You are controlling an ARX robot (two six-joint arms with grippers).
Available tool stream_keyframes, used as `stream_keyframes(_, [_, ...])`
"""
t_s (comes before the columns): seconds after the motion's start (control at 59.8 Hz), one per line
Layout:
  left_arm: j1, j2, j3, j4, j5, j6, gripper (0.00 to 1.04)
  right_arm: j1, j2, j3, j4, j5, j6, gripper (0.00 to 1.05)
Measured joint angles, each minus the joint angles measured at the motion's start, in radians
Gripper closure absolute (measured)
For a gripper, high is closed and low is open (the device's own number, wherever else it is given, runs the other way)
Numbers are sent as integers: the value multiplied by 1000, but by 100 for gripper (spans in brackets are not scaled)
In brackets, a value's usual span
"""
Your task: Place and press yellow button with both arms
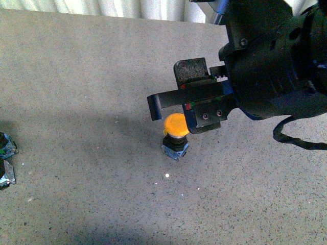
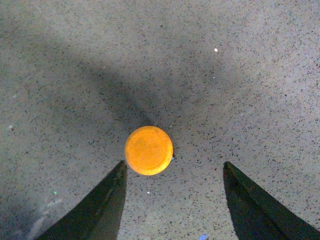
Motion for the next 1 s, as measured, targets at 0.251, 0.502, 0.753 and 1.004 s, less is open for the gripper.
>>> stream_keyframes(0.251, [0, -65, 0, -65, 0, 0, 103, 10, 63, 41, -13, -37, 45, 103])
stream_keyframes(0.502, [0, -232, 0, -251, 1, 0, 103, 15, 113, 71, -22, -60, 74, 103])
stream_keyframes(0.753, [2, -234, 0, -252, 0, 0, 103, 18, 132, 80, -24, -63, 85, 103])
stream_keyframes(1.004, [2, -234, 0, -252, 0, 0, 103, 18, 152, 82, -34, -64, 89, 103])
